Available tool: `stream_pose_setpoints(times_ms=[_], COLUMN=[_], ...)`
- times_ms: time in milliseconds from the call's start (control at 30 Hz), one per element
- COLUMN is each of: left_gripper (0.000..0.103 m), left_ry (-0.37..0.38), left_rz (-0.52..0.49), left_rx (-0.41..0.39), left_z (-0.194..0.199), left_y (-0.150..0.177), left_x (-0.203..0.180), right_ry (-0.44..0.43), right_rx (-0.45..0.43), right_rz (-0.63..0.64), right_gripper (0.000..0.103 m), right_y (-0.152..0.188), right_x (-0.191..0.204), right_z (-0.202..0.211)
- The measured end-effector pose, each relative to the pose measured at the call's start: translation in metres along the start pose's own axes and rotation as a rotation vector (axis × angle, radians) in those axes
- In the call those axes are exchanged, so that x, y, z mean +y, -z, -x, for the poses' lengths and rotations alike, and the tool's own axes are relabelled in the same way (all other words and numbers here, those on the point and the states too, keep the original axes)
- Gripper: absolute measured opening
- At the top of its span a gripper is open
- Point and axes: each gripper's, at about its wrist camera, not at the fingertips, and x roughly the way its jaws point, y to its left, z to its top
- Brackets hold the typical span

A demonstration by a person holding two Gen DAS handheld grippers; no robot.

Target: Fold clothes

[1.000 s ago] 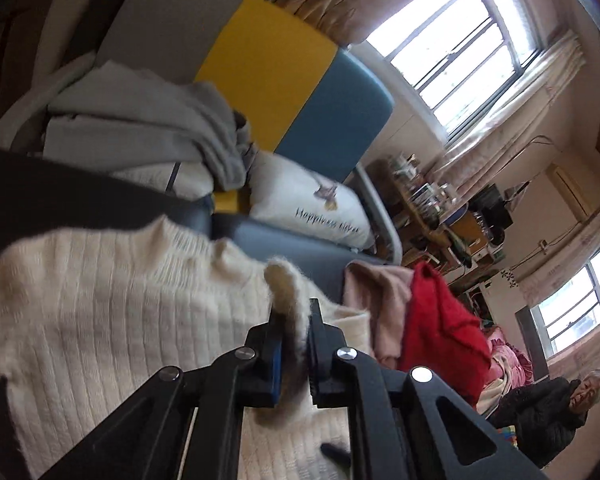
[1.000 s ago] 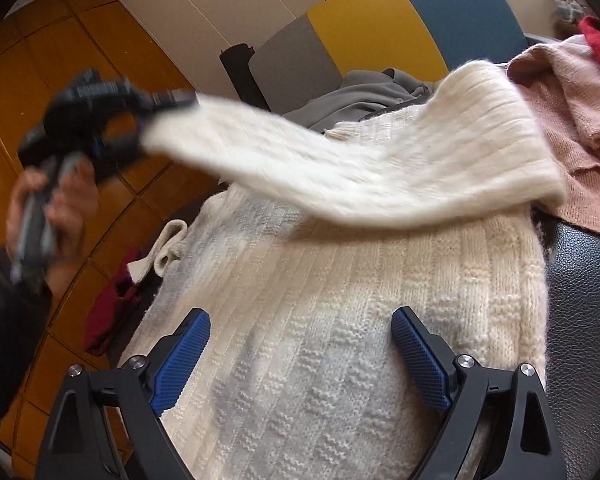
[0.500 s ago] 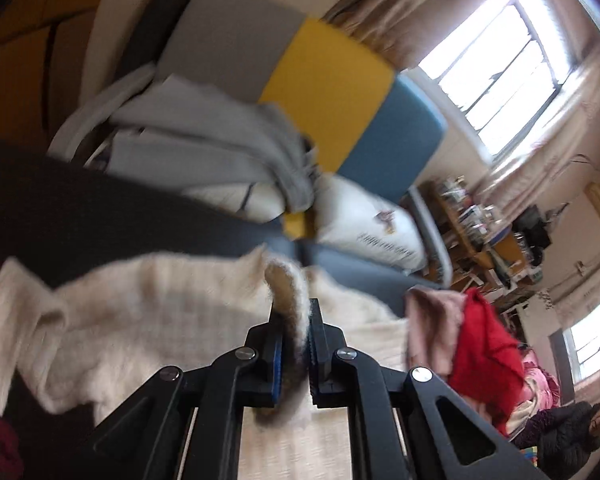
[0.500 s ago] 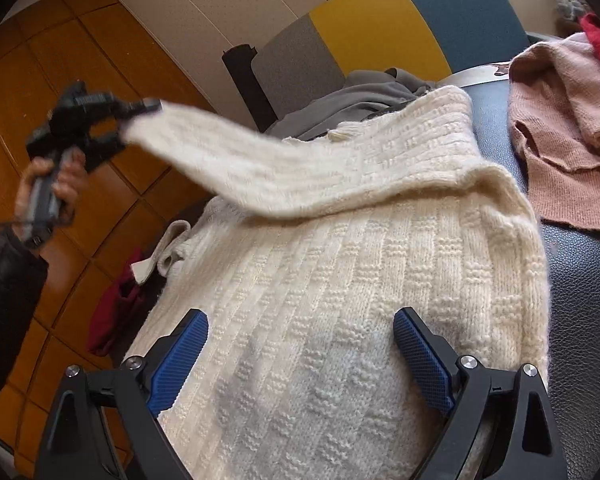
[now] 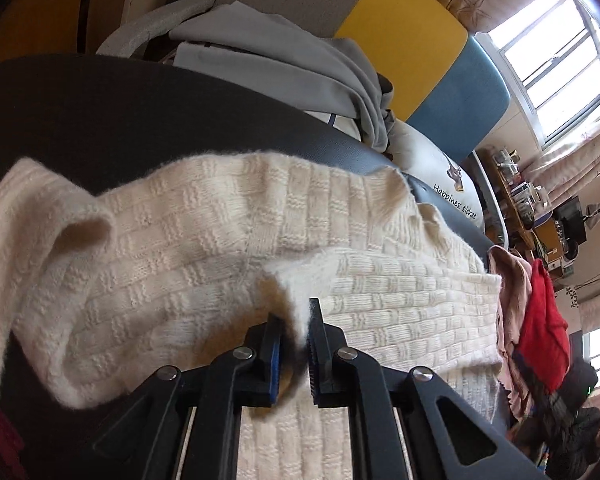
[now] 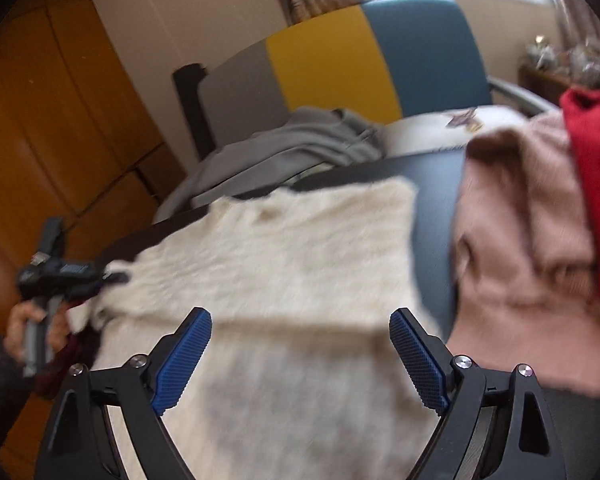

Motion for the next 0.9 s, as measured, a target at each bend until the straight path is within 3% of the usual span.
stream_pose_setpoints(times_ms=[167, 267, 333, 367, 433, 500, 667, 767, 833, 900], left_gripper=[0.009, 0.009, 0.009, 0.009, 0.010, 0.010, 0.010, 0.010, 0.010, 0.010], left_ry=[0.009, 0.029, 0.059, 0.083, 0.133, 0.114, -0.053, 0.023, 0.020, -0.010], left_rz=[0.013, -0.023, -0.045, -0.044, -0.024, -0.012, 0.038, 0.140, 0.188, 0.152], left_rx=[0.005, -0.034, -0.094, -0.135, -0.190, -0.191, -0.059, -0.102, -0.131, -0.202], left_z=[-0.011, -0.004, 0.010, 0.020, 0.033, 0.031, -0.028, -0.027, -0.017, 0.002], left_y=[0.007, 0.007, 0.003, 0.001, -0.005, -0.011, -0.012, -0.012, -0.011, -0.008], left_x=[0.015, 0.007, 0.000, -0.002, -0.001, 0.000, 0.014, 0.029, 0.032, 0.025], right_ry=[0.165, 0.211, 0.173, 0.176, 0.202, 0.241, 0.264, 0.252, 0.251, 0.285], right_rx=[0.080, 0.158, 0.199, 0.203, 0.173, 0.163, 0.162, 0.141, 0.140, 0.098], right_rz=[0.093, 0.096, 0.068, 0.085, 0.138, 0.133, 0.015, -0.028, -0.060, -0.059], right_gripper=[0.084, 0.074, 0.035, 0.033, 0.015, 0.015, 0.019, 0.036, 0.051, 0.051], right_y=[-0.040, -0.049, -0.050, -0.052, -0.055, -0.055, -0.046, -0.043, -0.044, -0.048], right_x=[-0.015, -0.025, -0.030, -0.027, -0.022, -0.030, -0.059, -0.068, -0.074, -0.072], right_z=[-0.058, -0.093, -0.106, -0.106, -0.094, -0.089, -0.089, -0.084, -0.079, -0.064])
